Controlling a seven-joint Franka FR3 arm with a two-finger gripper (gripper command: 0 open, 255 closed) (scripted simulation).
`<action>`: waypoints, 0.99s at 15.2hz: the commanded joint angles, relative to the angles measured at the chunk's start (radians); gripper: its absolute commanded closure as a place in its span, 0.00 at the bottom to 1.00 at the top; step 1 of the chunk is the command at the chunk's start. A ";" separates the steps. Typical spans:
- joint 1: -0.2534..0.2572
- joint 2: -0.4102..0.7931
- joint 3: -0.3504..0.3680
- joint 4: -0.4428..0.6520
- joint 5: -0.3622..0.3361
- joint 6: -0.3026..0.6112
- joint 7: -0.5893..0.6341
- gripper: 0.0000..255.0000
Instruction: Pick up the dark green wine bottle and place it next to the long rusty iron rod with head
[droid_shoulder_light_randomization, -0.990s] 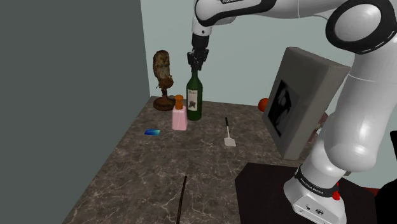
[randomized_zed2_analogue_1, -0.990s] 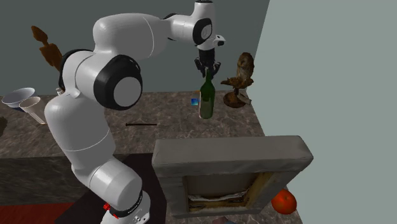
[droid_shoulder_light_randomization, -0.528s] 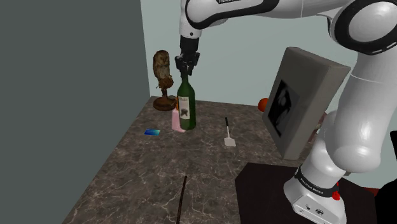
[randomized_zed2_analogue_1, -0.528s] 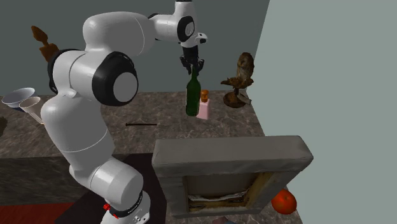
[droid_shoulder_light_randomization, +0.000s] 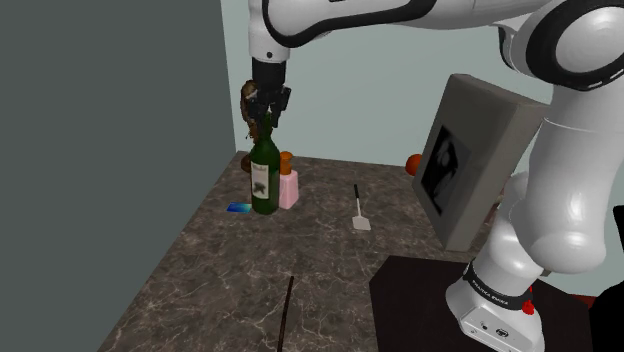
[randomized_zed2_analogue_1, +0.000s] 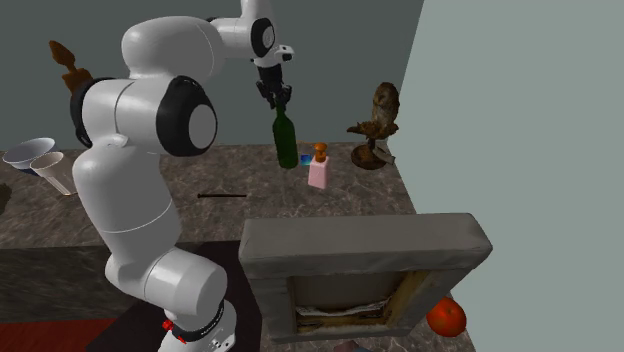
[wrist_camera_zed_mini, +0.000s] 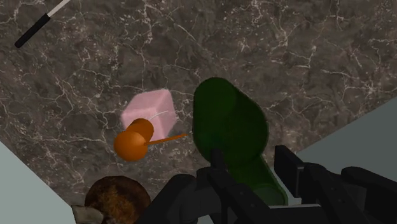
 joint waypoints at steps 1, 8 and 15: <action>0.026 0.017 0.017 0.024 -0.008 -0.010 0.045 1.00; 0.125 0.120 0.071 0.169 -0.042 -0.065 0.195 1.00; 0.242 0.288 0.108 0.417 -0.086 -0.161 0.329 1.00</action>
